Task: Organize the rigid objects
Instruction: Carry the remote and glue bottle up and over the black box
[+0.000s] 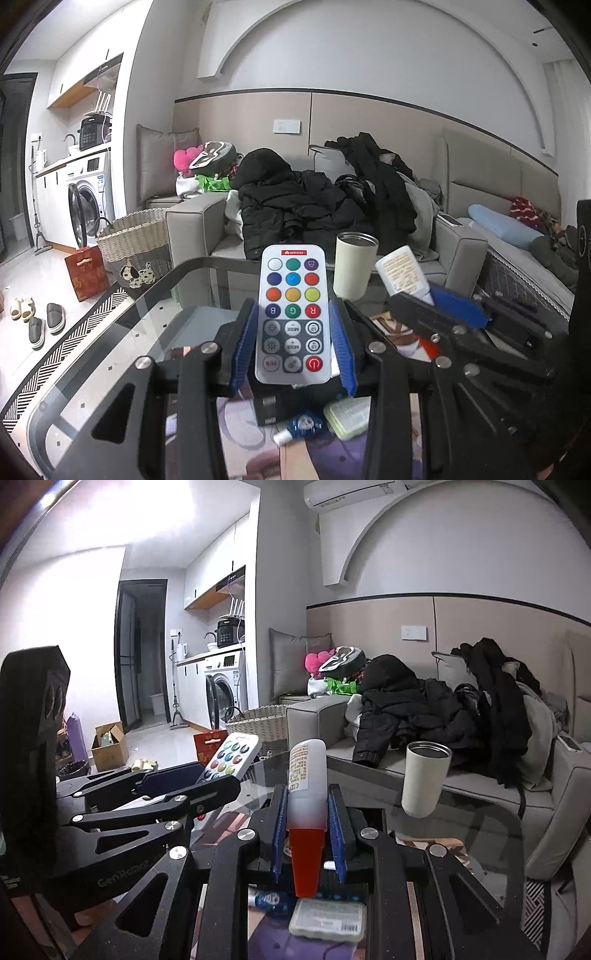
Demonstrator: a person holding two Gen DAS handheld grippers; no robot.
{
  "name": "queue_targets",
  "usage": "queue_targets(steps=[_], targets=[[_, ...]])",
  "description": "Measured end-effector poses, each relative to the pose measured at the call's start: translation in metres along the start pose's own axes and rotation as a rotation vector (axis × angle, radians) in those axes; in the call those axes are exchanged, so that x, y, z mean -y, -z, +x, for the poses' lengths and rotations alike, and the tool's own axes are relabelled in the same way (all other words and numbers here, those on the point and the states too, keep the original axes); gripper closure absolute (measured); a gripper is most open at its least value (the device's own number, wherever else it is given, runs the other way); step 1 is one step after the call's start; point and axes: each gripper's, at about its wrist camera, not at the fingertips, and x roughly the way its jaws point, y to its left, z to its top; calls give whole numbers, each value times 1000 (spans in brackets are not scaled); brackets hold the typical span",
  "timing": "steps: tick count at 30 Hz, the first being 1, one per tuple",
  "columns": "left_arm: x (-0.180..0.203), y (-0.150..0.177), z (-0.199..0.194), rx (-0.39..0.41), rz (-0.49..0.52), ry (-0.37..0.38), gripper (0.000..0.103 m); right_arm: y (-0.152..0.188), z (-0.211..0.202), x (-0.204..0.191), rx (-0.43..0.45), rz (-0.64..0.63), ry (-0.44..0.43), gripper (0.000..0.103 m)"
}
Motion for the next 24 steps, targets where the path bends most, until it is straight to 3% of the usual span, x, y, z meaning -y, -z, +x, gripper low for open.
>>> queue_targets(steps=[14, 22, 24], targets=[[-21, -11, 42, -35, -34, -15, 65, -11, 72, 16, -58, 91, 16, 82], [-26, -2, 66, -154, -48, -34, 65, 5, 95, 26, -195, 148, -43, 82], [-26, 2, 69, -172, -50, -30, 65, 7, 100, 29, -217, 147, -7, 82]])
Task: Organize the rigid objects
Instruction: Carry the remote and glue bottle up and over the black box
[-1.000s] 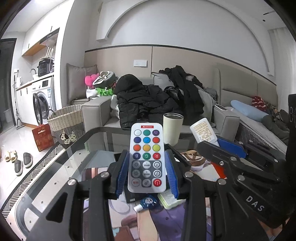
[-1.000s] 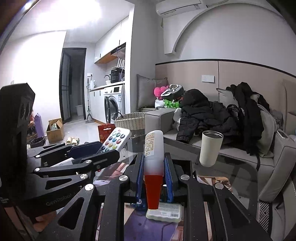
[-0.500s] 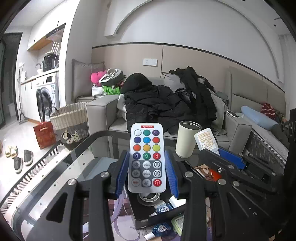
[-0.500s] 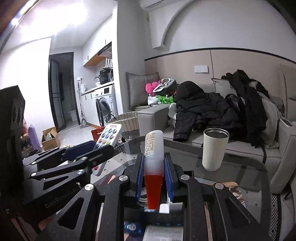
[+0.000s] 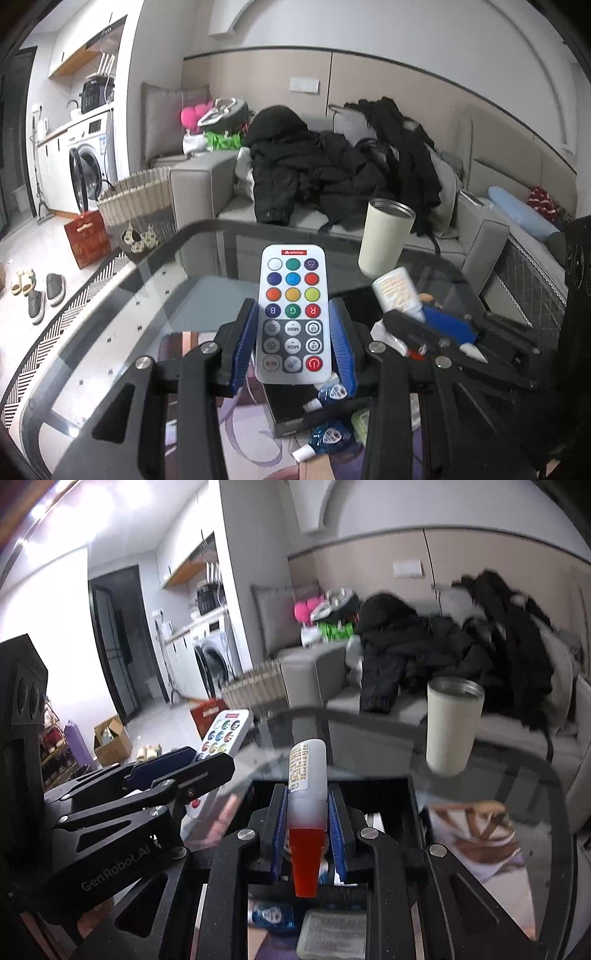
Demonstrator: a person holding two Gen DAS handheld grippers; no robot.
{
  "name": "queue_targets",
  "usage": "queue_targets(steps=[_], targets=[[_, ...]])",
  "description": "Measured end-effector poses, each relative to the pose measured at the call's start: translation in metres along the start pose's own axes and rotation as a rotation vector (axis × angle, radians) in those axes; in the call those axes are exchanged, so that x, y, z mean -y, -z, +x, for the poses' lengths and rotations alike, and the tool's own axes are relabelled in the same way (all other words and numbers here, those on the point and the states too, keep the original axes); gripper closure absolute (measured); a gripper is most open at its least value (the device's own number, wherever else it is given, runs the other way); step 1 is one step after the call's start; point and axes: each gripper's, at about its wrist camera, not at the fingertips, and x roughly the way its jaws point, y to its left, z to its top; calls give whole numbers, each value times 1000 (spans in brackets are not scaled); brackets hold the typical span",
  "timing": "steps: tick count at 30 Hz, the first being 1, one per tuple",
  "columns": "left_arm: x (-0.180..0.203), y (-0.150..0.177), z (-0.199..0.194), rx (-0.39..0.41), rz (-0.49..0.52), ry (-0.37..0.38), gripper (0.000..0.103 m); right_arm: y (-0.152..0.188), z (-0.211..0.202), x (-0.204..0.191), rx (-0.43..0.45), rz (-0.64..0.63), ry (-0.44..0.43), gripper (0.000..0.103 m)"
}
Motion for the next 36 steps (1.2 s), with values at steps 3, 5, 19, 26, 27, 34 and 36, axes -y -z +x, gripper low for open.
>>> queue_targets(steps=[3, 5, 19, 26, 27, 34, 36], targets=[[3, 1, 0, 0, 14, 5, 65, -4, -6, 8, 37, 1, 46, 82], [2, 0, 0, 0, 10, 10, 65, -7, -11, 13, 54, 1, 62, 82], [8, 3, 16, -65, 12, 19, 65, 2, 9, 65, -56, 100, 175, 82], [4, 12, 33, -150, 14, -9, 65, 9, 24, 44, -104, 61, 109, 82], [5, 14, 34, -158, 17, -11, 65, 10, 25, 41, -110, 56, 100, 82], [7, 19, 40, -187, 24, -7, 65, 15, 34, 27, -136, 47, 38, 82], [7, 19, 40, -194, 19, -7, 65, 15, 37, 26, -151, 54, 0, 82]])
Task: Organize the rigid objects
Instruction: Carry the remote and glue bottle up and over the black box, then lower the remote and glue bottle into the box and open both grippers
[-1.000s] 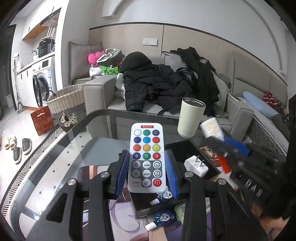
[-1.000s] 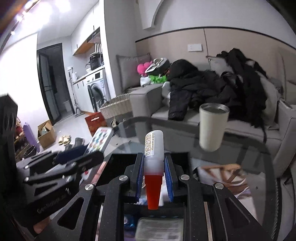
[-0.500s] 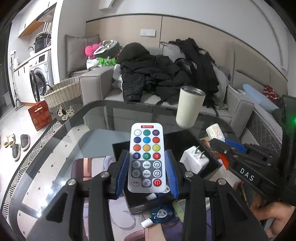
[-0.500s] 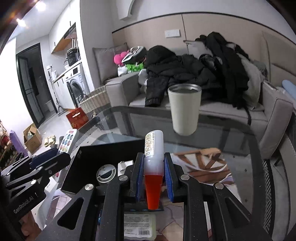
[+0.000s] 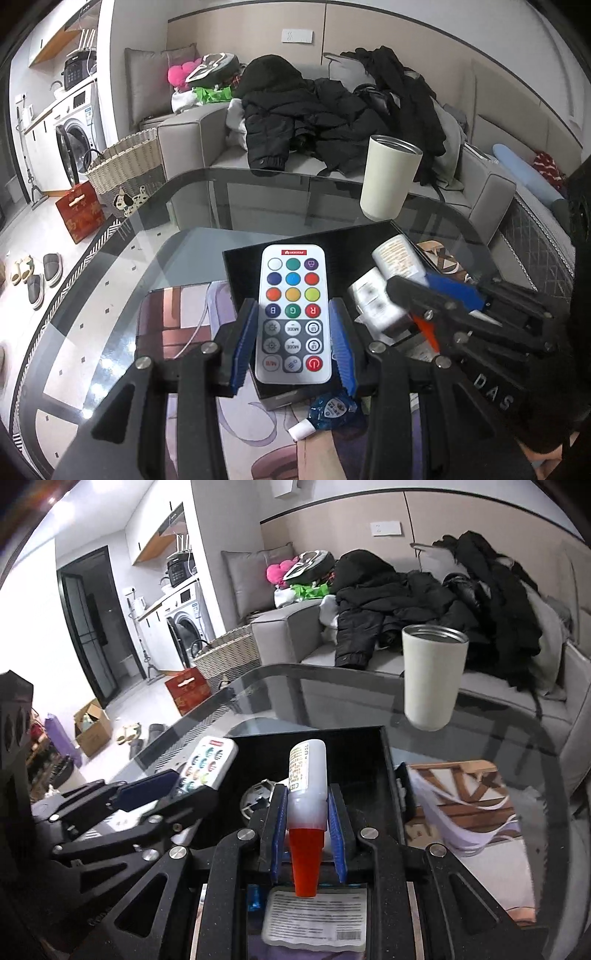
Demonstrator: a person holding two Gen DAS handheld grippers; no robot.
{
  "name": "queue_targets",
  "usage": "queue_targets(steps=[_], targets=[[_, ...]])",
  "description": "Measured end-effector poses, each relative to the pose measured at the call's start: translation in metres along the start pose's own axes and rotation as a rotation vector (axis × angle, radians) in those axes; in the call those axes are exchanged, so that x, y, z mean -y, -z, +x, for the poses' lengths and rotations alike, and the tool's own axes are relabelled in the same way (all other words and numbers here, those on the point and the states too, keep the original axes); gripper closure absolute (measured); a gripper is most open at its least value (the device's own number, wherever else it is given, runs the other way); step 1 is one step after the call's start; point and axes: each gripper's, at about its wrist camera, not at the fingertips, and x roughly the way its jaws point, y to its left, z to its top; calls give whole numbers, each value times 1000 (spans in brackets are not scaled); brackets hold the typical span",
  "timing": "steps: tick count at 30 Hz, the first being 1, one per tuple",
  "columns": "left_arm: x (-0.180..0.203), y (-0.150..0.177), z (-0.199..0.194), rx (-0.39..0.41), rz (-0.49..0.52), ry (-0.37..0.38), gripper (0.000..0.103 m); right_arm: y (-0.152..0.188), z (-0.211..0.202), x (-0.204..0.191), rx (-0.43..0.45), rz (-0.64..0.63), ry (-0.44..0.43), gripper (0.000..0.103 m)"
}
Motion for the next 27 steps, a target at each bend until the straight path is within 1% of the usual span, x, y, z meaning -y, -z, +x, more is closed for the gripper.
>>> queue_targets(steps=[2, 4, 7, 9, 18, 27], targets=[[0, 0, 1, -9, 3, 1, 65, 1, 3, 0, -14, 5, 10, 82], [1, 1, 2, -13, 5, -6, 65, 2, 9, 3, -42, 21, -4, 82], [2, 2, 5, -28, 7, -6, 65, 3, 15, 7, -63, 40, -5, 82], [2, 3, 7, -36, 8, -6, 65, 4, 14, 8, -64, 38, 8, 82], [2, 6, 13, -70, 9, -15, 65, 4, 13, 9, -75, 40, -1, 82], [2, 6, 11, -70, 10, -17, 63, 4, 12, 8, -80, 35, 6, 82]])
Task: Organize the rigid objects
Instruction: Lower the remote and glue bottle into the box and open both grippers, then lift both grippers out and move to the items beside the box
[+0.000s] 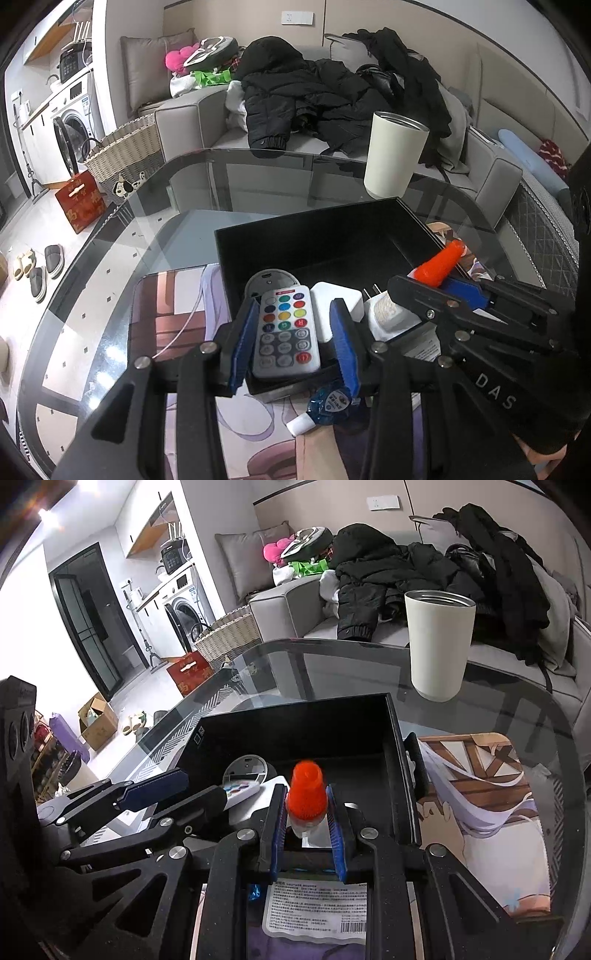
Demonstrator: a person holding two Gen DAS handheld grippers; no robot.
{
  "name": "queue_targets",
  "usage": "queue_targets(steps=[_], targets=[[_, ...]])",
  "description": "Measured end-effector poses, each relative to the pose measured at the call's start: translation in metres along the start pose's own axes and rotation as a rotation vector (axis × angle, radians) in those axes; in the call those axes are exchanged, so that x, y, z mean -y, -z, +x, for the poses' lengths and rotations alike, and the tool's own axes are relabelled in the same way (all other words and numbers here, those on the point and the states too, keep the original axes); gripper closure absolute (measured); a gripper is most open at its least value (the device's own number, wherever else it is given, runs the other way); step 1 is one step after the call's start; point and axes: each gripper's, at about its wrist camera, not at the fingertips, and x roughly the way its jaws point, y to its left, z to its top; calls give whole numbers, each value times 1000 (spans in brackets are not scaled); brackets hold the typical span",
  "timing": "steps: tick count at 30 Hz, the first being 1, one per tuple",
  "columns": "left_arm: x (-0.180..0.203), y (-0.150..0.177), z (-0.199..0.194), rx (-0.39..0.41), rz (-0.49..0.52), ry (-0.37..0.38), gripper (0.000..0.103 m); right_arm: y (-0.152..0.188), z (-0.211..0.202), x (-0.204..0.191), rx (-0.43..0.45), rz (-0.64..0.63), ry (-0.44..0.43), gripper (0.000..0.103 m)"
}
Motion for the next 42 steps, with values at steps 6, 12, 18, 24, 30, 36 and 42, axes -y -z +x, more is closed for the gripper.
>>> queue_targets(steps=[6, 12, 18, 24, 30, 36, 42], targets=[[0, 0, -2, 8, -1, 4, 59, -1, -1, 3, -13, 22, 3, 82], [-1, -2, -8, 29, -11, 4, 52, -5, -8, 8, 21, 36, 18, 77], [-5, -4, -11, 35, -30, 11, 51, -9, -24, 5, 65, 22, 13, 75], [-3, -9, -37, 109, -43, 46, 49, -18, -61, -6, 191, -21, 16, 75], [6, -8, -81, 272, 0, 34, 46, -18, -112, -24, 364, -93, 28, 75], [16, 17, -150, 624, 52, -53, 21, 15, -180, -43, 747, -199, 67, 39], [14, 36, -190, 781, 75, -35, 9, 45, -229, -57, 923, -295, 44, 11]])
